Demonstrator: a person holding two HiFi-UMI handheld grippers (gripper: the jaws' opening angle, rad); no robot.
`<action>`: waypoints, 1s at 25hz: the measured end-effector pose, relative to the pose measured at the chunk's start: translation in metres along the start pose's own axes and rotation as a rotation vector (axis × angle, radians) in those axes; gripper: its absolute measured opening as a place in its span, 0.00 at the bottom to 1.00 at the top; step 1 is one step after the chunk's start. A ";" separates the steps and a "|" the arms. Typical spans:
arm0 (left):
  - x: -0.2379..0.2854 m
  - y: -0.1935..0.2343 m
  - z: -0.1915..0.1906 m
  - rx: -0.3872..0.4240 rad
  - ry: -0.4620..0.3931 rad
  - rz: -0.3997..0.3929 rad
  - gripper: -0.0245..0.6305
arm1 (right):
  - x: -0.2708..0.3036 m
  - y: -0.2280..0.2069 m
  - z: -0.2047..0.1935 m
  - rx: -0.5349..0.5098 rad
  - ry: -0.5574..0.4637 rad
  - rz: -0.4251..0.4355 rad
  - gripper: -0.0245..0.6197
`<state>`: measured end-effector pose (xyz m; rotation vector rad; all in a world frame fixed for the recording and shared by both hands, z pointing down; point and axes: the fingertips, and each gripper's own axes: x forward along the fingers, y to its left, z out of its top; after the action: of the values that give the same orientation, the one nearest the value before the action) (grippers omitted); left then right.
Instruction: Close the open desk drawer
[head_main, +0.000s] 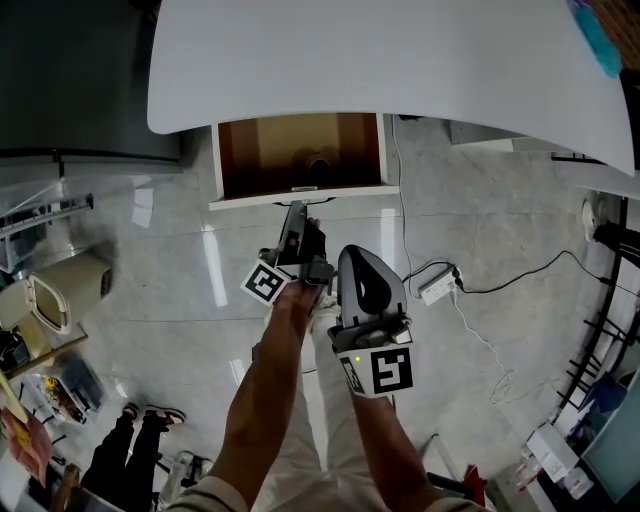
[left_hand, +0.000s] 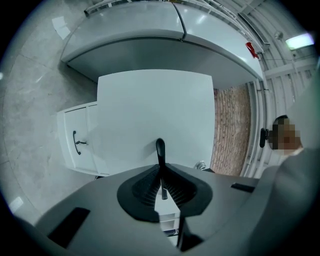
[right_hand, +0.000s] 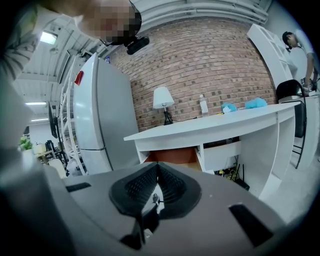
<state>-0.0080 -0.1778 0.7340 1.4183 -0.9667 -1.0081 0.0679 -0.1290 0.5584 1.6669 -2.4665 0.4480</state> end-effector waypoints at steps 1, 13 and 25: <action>0.002 -0.002 0.001 0.003 -0.001 -0.004 0.08 | 0.000 0.000 0.000 -0.001 0.000 -0.001 0.05; 0.008 -0.006 0.004 -0.020 -0.036 0.005 0.08 | -0.005 -0.001 0.005 -0.002 -0.011 -0.011 0.05; 0.028 -0.003 0.014 -0.034 -0.049 0.002 0.08 | 0.007 0.000 0.001 0.006 0.000 -0.013 0.05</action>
<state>-0.0125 -0.2081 0.7288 1.3703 -0.9820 -1.0576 0.0652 -0.1351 0.5588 1.6847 -2.4554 0.4544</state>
